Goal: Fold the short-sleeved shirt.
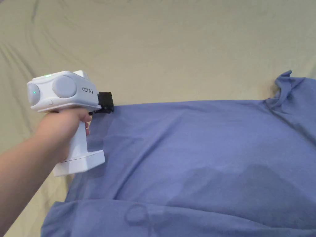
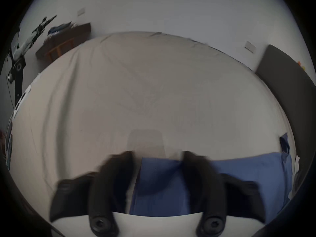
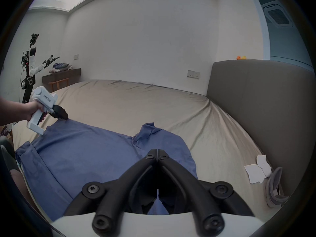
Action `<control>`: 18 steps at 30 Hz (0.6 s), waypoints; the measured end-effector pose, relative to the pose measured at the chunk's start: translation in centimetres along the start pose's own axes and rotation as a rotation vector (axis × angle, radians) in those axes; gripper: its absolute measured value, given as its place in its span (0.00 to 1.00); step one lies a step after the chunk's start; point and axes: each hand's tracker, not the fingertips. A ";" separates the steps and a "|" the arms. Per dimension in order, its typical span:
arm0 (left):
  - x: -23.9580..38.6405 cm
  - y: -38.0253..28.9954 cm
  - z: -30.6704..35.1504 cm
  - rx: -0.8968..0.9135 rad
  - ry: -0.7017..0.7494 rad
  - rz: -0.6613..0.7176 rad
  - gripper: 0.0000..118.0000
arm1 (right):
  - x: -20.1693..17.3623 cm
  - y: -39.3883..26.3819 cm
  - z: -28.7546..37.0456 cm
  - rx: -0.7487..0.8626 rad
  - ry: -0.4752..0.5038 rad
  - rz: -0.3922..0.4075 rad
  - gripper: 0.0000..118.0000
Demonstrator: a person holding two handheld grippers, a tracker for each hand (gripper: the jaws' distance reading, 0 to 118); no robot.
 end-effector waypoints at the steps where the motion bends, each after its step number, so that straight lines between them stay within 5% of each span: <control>1: 0.6 -0.9 0.7 -0.009 0.034 -0.030 0.33 | 0.4 0.1 -0.7 -0.021 -0.004 0.010 0.00; 3: 2.3 -1.3 1.9 0.046 0.016 -0.172 0.00 | 1.3 0.3 -1.9 -0.069 -0.002 0.029 0.00; 6: 4.2 -2.7 4.1 0.027 -0.014 -0.333 0.00 | 3.9 1.2 -4.9 -0.022 0.004 0.037 0.03; 7: 4.2 -2.9 4.8 0.027 -0.077 -0.339 0.00 | 5.0 1.5 -6.6 -0.150 0.024 -0.076 0.14; 9: 3.9 -3.1 6.5 0.066 -0.068 -0.316 0.00 | 7.2 1.8 -10.7 -0.342 0.005 -0.145 0.72; 10: 3.8 -3.0 7.2 0.107 -0.064 -0.306 0.00 | 8.1 2.0 -12.7 -0.379 -0.012 -0.129 0.90; 11: 3.6 -2.9 7.9 0.115 -0.087 -0.306 0.00 | 9.9 0.5 -15.1 -0.449 -0.032 -0.139 0.92; 15: 1.9 -2.6 8.8 0.124 -0.093 -0.284 0.00 | 12.1 -1.2 -19.6 -0.493 -0.076 -0.193 0.74; 16: 1.6 -2.7 9.0 0.121 -0.093 -0.284 0.00 | 12.3 -1.9 -20.2 -0.522 -0.059 -0.215 0.57; 17: 1.0 -2.8 8.8 0.124 -0.089 -0.281 0.00 | 12.5 -2.7 -20.9 -0.576 -0.013 -0.240 0.21; 18: 0.7 -2.9 8.9 0.123 -0.088 -0.280 0.00 | 12.6 -3.3 -21.1 -0.606 0.045 -0.272 0.03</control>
